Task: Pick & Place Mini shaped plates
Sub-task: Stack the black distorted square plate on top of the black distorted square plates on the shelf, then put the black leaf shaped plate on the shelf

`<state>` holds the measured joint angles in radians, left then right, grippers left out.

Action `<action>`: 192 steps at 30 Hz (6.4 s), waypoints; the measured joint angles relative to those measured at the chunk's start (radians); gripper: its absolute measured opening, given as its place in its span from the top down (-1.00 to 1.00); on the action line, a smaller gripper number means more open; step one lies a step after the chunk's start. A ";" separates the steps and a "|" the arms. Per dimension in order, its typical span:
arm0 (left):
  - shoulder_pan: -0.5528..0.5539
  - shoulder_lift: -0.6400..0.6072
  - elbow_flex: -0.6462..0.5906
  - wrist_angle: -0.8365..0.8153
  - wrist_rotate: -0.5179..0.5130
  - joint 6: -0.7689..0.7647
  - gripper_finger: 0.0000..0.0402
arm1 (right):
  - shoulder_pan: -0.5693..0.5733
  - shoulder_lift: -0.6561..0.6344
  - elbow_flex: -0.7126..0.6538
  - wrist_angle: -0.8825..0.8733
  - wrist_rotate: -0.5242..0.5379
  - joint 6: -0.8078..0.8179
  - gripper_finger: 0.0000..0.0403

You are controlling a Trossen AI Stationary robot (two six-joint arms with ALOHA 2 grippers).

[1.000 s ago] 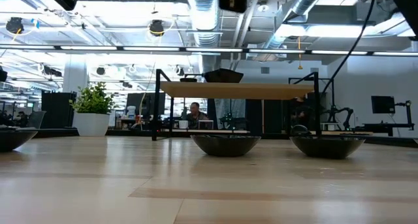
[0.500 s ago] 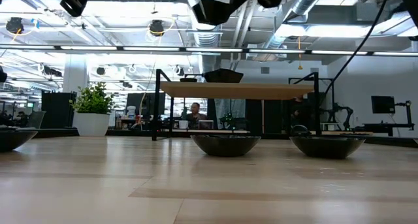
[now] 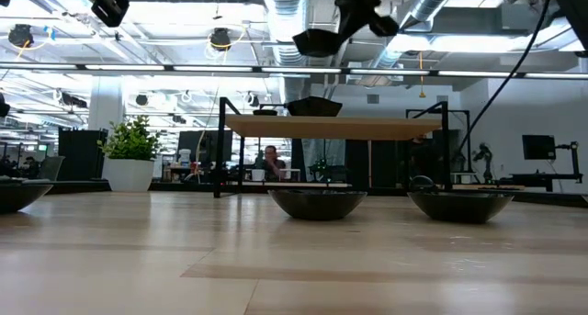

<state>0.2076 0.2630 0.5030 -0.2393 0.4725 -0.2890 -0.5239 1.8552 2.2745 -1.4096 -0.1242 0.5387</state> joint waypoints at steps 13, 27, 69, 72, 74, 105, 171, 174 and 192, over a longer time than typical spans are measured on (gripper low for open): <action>0.000 0.000 0.000 0.017 0.000 0.000 0.55 | -0.117 0.098 -0.001 0.014 -0.127 -0.165 1.00; 0.000 0.000 0.000 0.024 0.001 -0.002 0.55 | -0.127 0.211 0.000 -0.010 -0.157 -0.276 1.00; 0.000 0.000 -0.135 0.203 0.000 0.019 0.55 | -0.113 0.237 -0.004 -0.089 -0.166 -0.333 0.52; 0.000 0.000 -0.135 0.204 0.000 0.019 0.55 | -0.132 0.236 0.008 -0.140 -0.164 -0.335 0.49; 0.000 0.000 -0.135 0.204 0.000 0.019 0.55 | -0.143 0.235 0.025 -0.160 -0.163 -0.324 0.49; 0.000 0.000 -0.135 0.204 0.016 -0.060 0.55 | 0.799 -0.217 -0.120 -0.161 0.379 0.028 0.52; -0.201 0.576 0.085 -0.686 -0.083 -1.049 0.55 | 0.856 -1.621 -2.105 1.754 0.579 -0.198 0.52; -0.257 0.497 0.046 -0.687 -0.165 -1.152 0.55 | 0.857 -1.621 -2.105 1.755 0.591 -0.198 0.52; -0.461 0.419 -0.043 -0.662 -0.448 -1.556 0.55 | 0.856 -1.621 -2.105 1.736 0.650 -0.198 0.52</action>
<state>-0.2533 0.6821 0.4595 -0.9009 0.0243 -1.8451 0.3325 0.2343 0.1699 0.3267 0.5255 0.3408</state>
